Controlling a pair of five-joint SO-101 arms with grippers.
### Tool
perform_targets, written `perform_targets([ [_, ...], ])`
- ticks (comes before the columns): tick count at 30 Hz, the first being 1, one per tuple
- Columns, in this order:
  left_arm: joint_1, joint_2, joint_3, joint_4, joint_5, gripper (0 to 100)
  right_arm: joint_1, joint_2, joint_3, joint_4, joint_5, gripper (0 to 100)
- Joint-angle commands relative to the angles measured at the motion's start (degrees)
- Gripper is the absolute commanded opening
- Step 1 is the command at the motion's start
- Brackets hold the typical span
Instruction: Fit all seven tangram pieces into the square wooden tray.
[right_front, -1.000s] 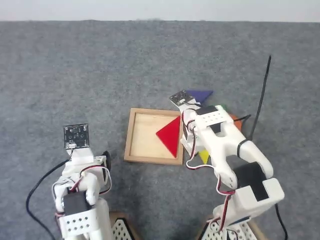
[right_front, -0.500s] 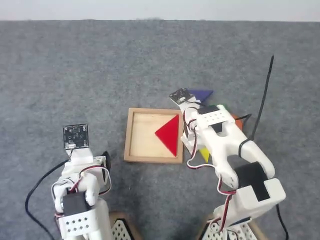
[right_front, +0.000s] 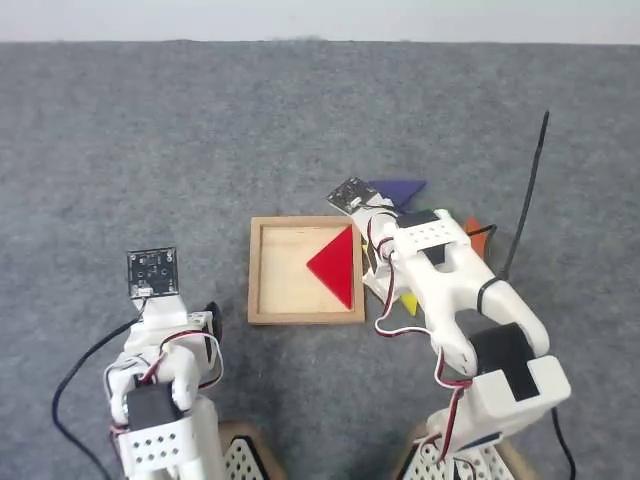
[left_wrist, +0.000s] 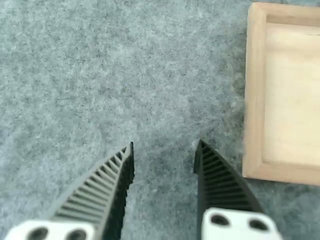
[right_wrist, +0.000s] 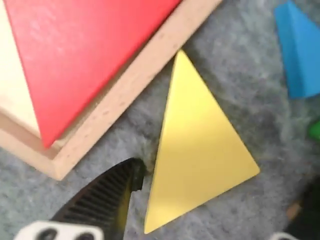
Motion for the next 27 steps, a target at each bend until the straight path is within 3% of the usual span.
perform_targets([
  [1, 0.09, -1.14, -0.57, 0.18, -0.26, 19, 1.27, 0.75, -4.22, -3.56, 1.32, 47.4],
  [20, 0.09, -1.14, -0.57, 0.18, -0.26, 19, 2.95, 0.92, -2.55, 0.57, 0.88, 46.1],
  [27, 0.09, -1.14, -0.57, 0.18, -0.26, 19, -0.66, 0.92, -2.64, -0.04, 0.79, 46.0],
])
